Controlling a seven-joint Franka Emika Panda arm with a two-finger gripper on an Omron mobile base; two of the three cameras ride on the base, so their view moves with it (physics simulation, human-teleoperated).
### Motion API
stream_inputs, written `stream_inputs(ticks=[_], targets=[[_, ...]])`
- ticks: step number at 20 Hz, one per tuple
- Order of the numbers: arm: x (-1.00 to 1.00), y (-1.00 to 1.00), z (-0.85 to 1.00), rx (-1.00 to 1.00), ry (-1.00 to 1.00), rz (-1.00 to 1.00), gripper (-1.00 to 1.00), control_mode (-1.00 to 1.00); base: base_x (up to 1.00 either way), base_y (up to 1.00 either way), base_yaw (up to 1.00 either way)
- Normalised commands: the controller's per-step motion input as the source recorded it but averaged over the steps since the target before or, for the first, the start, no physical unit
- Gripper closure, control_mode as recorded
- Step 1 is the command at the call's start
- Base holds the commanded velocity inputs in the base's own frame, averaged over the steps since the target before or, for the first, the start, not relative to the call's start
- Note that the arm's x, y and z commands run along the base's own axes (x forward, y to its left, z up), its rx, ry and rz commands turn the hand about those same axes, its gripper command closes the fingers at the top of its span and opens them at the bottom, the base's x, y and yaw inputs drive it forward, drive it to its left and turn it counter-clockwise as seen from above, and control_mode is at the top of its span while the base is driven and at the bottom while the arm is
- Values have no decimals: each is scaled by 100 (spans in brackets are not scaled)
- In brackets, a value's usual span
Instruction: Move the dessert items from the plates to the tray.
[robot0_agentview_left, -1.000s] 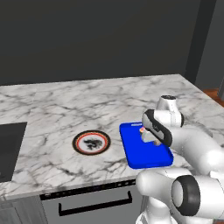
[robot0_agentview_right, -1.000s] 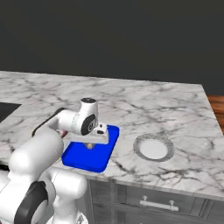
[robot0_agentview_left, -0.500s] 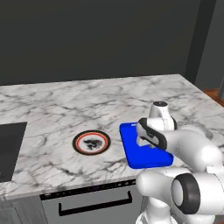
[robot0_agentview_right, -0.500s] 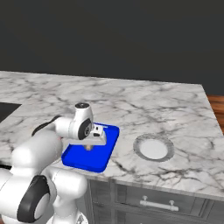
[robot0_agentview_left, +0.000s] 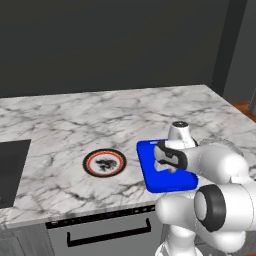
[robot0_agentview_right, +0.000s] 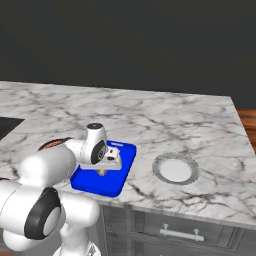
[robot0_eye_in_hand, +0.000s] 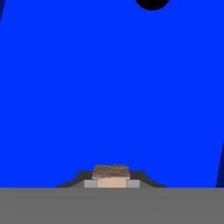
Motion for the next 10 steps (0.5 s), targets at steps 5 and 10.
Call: stream_inputs(ticks=[5,10], targets=[[0,1,-28,0,0,0,100,-100,0,0,0],[0,0,-15,0,0,0,100,-100,0,0,0]])
